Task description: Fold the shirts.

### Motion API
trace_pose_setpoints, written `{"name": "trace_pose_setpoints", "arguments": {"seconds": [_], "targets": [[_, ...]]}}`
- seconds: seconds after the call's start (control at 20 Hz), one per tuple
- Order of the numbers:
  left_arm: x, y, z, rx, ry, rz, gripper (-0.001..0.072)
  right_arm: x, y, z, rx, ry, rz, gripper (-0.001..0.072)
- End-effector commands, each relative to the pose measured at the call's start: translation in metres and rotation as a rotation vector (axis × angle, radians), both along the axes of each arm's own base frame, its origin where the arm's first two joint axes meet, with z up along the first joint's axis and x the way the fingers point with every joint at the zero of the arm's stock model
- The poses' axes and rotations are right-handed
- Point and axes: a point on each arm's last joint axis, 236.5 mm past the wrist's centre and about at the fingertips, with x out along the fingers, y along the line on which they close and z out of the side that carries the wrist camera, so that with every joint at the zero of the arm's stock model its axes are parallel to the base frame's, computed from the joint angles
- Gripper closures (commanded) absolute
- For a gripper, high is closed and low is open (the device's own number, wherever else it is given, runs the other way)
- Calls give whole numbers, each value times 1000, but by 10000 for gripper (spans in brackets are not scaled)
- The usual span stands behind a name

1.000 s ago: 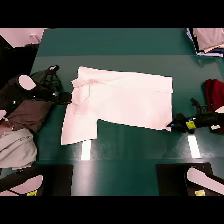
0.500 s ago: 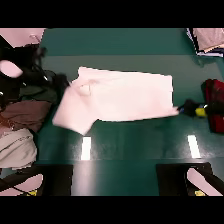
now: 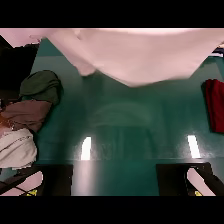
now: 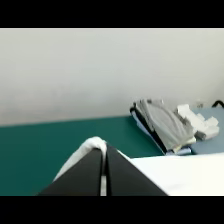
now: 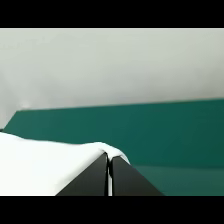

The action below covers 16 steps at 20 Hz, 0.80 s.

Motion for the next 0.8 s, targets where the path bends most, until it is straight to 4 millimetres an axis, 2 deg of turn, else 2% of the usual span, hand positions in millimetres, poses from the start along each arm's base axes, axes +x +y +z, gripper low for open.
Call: {"name": "trace_pose_setpoints", "arguments": {"seconds": [0.0, 0.1, 0.25, 0.35, 0.4, 0.5, 0.6, 0.7, 0.75], "targets": [[-87, 0, 78, 59, -282, 84, 683, -54, 1, 92, -107, -212, -106, 698], [-127, 2, 98, 84, -371, 140, 682, -76, -6, 110, -158, -236, -183, 698], [-179, -8, 116, 84, -462, 141, 683, -96, -16, 119, -195, -234, -268, 698], [-193, -13, 115, 100, -468, 131, 683, -106, -30, 115, -200, -216, -340, 699], [-192, -16, 111, 112, -451, 120, 683, -107, -40, 104, -199, -184, -382, 700], [-169, -17, 87, 142, -355, 104, 683, -100, -63, 69, -198, -66, -453, 700], [-123, -9, 44, 125, -204, 89, 683, -78, -77, 11, -187, 142, -449, 700], [-67, -1, -20, 92, 7, 66, 683, -51, -87, -67, -159, 436, -392, 700], [-39, 0, -61, 85, 128, 42, 683, -40, -90, -111, -142, 600, -353, 701]]}}
